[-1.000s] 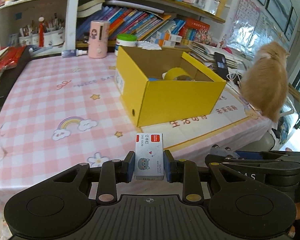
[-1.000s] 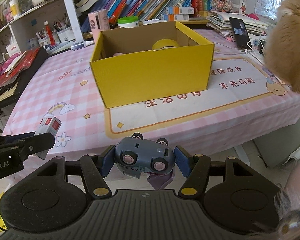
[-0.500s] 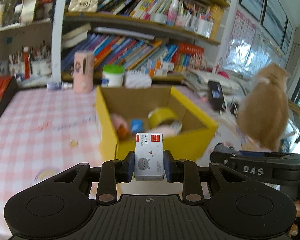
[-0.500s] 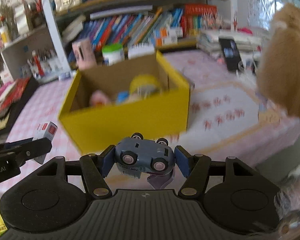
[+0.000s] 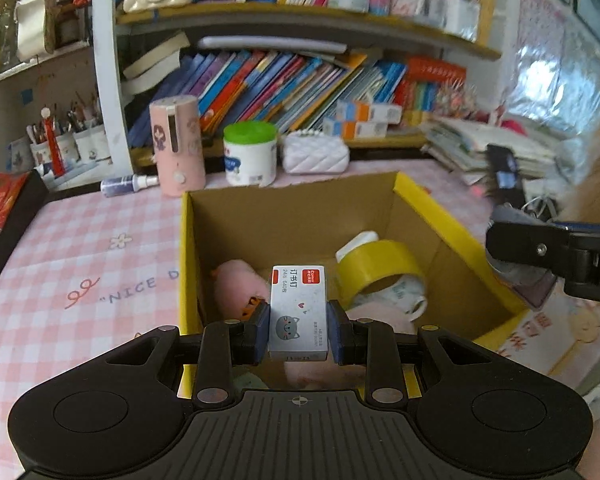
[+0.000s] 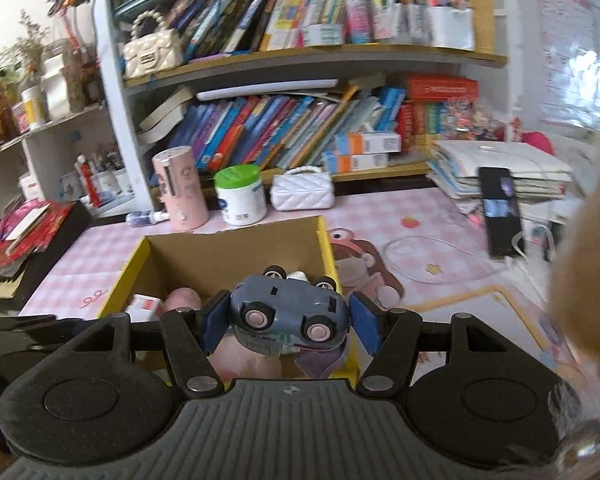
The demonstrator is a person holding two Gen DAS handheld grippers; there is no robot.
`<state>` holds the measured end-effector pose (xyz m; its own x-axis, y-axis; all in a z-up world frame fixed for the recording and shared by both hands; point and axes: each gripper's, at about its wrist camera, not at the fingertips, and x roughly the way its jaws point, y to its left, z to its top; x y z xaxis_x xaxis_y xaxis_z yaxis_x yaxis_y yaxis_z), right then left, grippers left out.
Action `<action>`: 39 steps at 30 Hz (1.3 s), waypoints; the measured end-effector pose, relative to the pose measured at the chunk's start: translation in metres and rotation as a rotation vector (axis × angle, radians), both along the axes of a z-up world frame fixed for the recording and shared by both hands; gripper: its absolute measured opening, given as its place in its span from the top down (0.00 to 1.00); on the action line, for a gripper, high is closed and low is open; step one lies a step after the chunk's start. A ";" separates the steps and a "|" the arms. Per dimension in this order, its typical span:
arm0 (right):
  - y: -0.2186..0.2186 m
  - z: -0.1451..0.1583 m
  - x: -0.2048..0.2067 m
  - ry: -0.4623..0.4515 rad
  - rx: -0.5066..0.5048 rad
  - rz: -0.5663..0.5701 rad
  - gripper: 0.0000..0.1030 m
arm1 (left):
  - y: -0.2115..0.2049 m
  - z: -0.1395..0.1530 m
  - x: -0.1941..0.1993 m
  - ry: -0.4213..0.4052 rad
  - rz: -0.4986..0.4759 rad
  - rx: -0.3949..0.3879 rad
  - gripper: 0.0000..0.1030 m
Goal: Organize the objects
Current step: 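Lower the white box into the yellow box and open the left gripper while the right releases the car inside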
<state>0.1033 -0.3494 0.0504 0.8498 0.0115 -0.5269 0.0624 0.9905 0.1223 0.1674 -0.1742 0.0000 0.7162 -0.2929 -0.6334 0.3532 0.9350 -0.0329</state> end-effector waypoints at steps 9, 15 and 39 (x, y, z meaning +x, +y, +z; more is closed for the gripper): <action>0.001 -0.016 0.032 0.050 -0.009 0.139 0.41 | -0.015 -0.022 0.013 0.051 0.048 0.064 0.72; -0.004 -0.028 0.042 0.074 0.017 0.162 0.41 | -0.016 -0.013 0.008 -0.012 0.075 0.056 0.61; 0.057 -0.061 0.093 0.067 -0.134 0.373 0.41 | 0.060 0.042 -0.072 -0.188 0.373 0.005 0.21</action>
